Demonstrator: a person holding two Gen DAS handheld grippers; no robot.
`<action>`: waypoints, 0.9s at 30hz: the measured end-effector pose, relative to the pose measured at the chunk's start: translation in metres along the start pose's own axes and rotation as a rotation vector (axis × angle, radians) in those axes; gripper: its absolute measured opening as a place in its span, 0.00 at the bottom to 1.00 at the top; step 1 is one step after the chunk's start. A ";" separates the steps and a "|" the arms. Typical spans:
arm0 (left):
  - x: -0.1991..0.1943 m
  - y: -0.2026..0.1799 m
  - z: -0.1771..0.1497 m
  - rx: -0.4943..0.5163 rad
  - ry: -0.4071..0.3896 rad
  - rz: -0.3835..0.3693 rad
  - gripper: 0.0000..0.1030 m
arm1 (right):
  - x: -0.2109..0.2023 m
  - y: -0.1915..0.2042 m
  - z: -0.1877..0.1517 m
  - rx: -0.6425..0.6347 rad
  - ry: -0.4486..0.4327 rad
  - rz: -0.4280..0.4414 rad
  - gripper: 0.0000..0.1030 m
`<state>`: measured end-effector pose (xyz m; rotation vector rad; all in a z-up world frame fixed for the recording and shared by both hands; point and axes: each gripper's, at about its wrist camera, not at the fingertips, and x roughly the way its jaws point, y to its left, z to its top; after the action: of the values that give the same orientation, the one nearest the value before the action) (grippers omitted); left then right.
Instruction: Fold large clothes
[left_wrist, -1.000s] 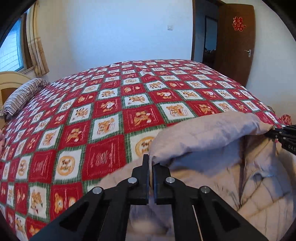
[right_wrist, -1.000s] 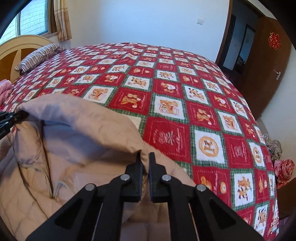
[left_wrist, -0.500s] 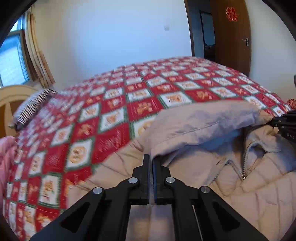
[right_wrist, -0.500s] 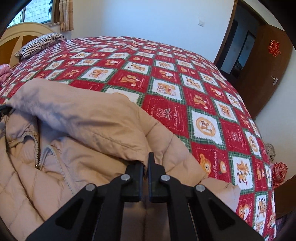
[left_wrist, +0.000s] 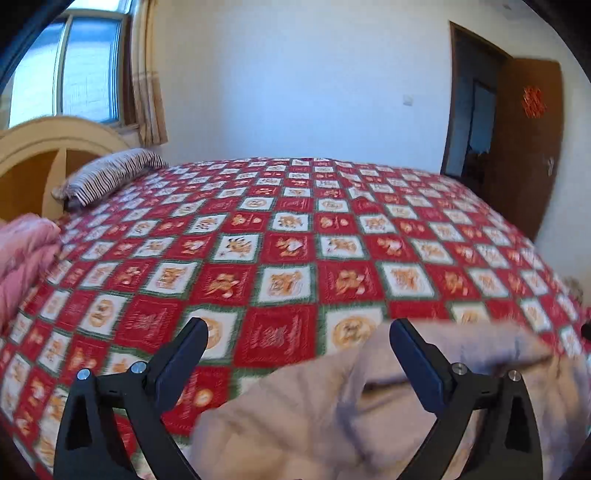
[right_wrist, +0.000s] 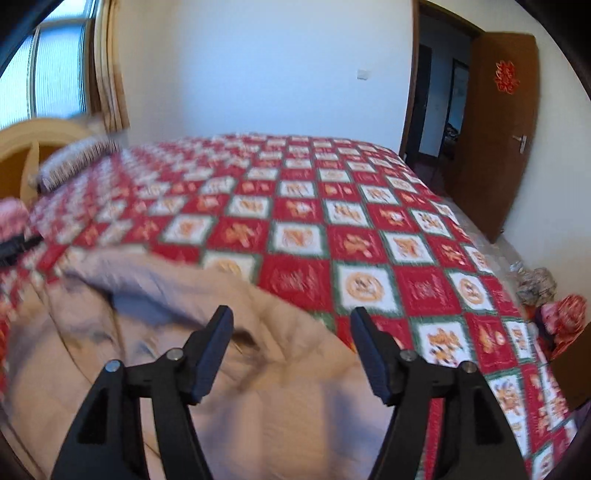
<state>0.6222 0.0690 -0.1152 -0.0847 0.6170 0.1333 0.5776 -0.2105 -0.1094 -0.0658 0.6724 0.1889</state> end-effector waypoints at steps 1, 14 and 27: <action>0.008 -0.008 0.006 0.005 0.010 0.003 0.96 | 0.004 0.005 0.008 0.018 -0.002 0.014 0.67; 0.080 -0.059 -0.033 0.117 0.165 0.026 0.96 | 0.096 0.073 0.016 0.010 0.147 0.092 0.66; 0.101 -0.061 -0.059 0.112 0.241 -0.005 0.96 | 0.113 0.061 -0.017 0.004 0.183 0.069 0.65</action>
<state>0.6791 0.0114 -0.2200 0.0069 0.8631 0.0837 0.6422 -0.1358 -0.1935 -0.0570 0.8579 0.2498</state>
